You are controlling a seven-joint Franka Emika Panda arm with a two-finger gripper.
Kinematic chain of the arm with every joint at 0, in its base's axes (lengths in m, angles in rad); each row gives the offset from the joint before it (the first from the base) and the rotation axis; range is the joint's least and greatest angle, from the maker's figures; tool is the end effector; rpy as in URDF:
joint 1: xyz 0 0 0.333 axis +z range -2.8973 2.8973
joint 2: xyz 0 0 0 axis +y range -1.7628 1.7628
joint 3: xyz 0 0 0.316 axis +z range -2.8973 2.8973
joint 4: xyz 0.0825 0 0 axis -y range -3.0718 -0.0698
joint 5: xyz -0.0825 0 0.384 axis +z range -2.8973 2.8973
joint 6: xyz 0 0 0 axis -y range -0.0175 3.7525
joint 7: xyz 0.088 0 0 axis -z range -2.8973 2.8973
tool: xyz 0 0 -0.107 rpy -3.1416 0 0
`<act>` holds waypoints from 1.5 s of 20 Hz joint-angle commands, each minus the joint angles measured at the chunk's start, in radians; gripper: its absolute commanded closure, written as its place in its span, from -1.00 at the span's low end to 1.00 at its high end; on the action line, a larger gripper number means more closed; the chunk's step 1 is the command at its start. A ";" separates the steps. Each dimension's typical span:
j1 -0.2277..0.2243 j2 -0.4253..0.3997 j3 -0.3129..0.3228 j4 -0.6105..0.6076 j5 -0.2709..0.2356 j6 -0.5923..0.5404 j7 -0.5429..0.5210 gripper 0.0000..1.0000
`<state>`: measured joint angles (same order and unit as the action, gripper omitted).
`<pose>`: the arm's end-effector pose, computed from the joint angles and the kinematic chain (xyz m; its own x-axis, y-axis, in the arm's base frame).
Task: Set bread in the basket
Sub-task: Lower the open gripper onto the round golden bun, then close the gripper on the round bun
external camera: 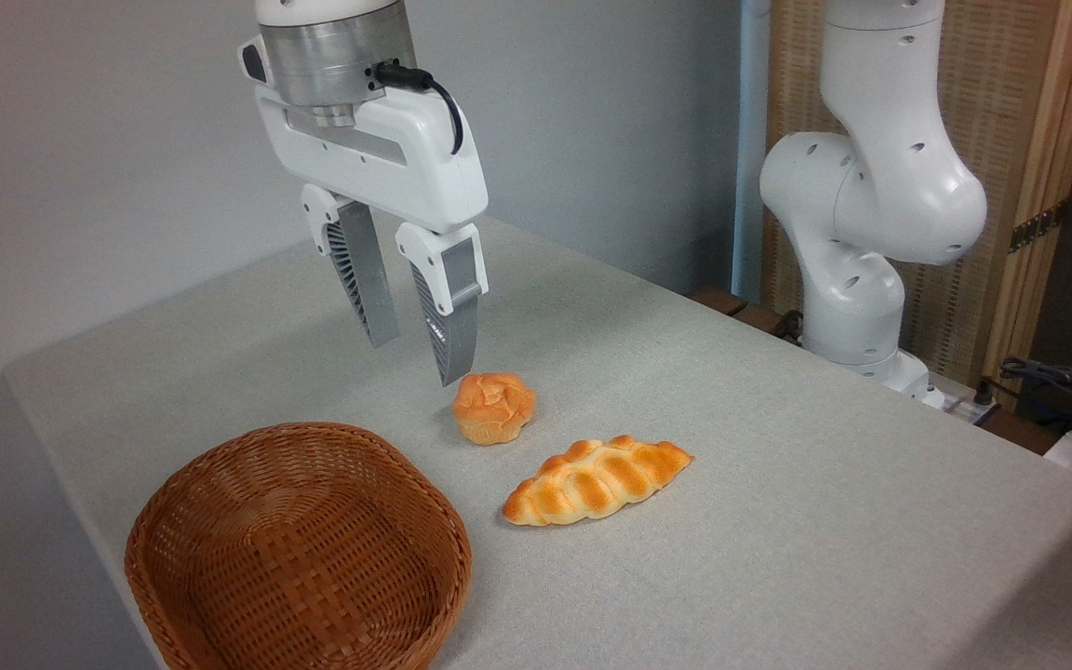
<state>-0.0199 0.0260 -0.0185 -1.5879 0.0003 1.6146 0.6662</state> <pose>0.5655 -0.0216 0.6057 0.7619 -0.6477 0.0007 -0.6477 -0.7619 -0.0003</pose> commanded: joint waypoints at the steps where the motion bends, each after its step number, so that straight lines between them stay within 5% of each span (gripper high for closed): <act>1: -0.005 -0.029 0.003 -0.020 -0.006 0.002 0.012 -1.00; 11: -0.009 -0.037 0.000 -0.036 -0.006 -0.013 0.010 -1.00; 16: -0.032 -0.113 0.000 -0.202 -0.006 0.034 0.016 -1.00; 21: -0.101 -0.178 0.002 -0.411 -0.005 0.192 0.016 -1.00; 30: -0.198 -0.169 -0.018 -0.553 -0.006 0.257 0.018 -1.00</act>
<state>-0.1990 -0.1210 -0.0369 -2.0781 -0.0003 1.8092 0.6662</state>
